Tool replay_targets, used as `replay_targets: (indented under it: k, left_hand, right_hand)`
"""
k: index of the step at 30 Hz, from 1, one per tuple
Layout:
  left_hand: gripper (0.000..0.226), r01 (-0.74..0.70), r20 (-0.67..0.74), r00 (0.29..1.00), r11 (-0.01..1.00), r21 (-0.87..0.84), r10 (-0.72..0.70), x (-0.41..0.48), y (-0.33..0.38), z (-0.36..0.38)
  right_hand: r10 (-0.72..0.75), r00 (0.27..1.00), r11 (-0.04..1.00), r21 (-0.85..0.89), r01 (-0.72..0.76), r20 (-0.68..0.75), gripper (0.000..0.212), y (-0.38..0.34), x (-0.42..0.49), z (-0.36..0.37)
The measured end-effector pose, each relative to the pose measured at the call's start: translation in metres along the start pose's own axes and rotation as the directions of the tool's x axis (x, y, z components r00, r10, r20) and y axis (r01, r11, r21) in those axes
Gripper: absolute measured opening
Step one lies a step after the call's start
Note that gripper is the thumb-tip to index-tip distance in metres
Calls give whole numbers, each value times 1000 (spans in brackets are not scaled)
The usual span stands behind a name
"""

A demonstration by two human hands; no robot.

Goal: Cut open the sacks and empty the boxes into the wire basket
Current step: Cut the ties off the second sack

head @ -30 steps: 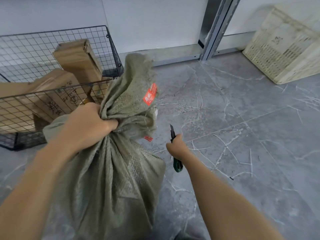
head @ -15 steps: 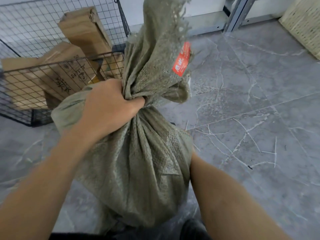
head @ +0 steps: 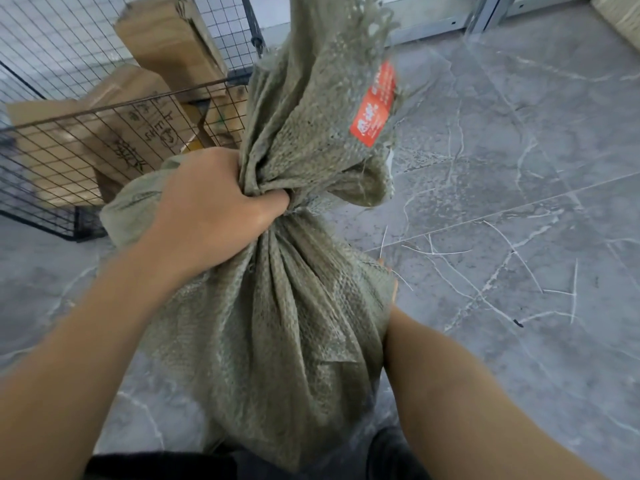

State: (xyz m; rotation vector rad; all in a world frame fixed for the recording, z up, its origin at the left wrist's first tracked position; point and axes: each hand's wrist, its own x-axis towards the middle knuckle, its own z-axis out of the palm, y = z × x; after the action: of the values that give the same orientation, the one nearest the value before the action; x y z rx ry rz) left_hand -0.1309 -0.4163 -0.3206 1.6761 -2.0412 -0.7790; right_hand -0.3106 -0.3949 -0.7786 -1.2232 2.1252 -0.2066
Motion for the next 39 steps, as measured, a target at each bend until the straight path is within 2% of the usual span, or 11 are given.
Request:
replay_targets:
  k: [2, 4, 8, 13, 17, 20, 26, 31, 34, 36, 39]
  left_hand:
    - [44, 0, -9, 1000, 1000, -9, 0, 0, -2, -1]
    - [42, 2, -7, 1000, 1000, -28, -2, 0, -3, -2]
    - [42, 22, -11, 1000, 997, -77, -23, 3, -9, -6]
    - [32, 36, -52, 998, 988, -149, -45, 8, -17, -22]
    - [30, 66, -91, 992, 976, -207, -87, 11, -32, -37]
    - [33, 77, -108, 988, 964, -255, -107, 10, -39, -44]
    - [32, 135, -156, 965, 906, -400, -213, 7, -43, -52]
    - [26, 190, -168, 938, 854, -485, -304, 5, -44, -66]
    - [24, 212, -121, 942, 832, -513, -315, 3, -43, -77]
    - [29, 207, -120, 952, 882, -424, -281, 3, -43, -81]
    - [44, 233, -228, 938, 962, -143, -261, 2, -43, -86]
  right_hand:
    - [-20, 997, 999, -42, 23, 77, 27, -35, -42, -57]
    - [55, 998, 974, -221, -51, 11, 34, -64, -64, -99]
    - [30, 999, 986, -163, -25, 25, 20, -107, -72, -155]
    - [-204, 972, 965, 192, 180, 113, 23, -178, -87, -218]
    - [-388, 883, 807, 560, 188, 263, 19, -222, -110, -255]
    - [-520, 787, 708, 683, 180, 331, 14, -250, -132, -280]
    - [-677, 672, 715, 488, 501, 301, 16, -302, -196, -310]
    - [-723, 634, 673, 490, 555, 275, 13, -322, -227, -318]
    - [-739, 572, 668, 276, 691, 356, 52, -327, -236, -320]
    - [-725, 581, 674, 210, 708, 370, 74, -330, -236, -319]
    - [-745, 592, 663, 237, 710, 308, 83, -336, -241, -311]
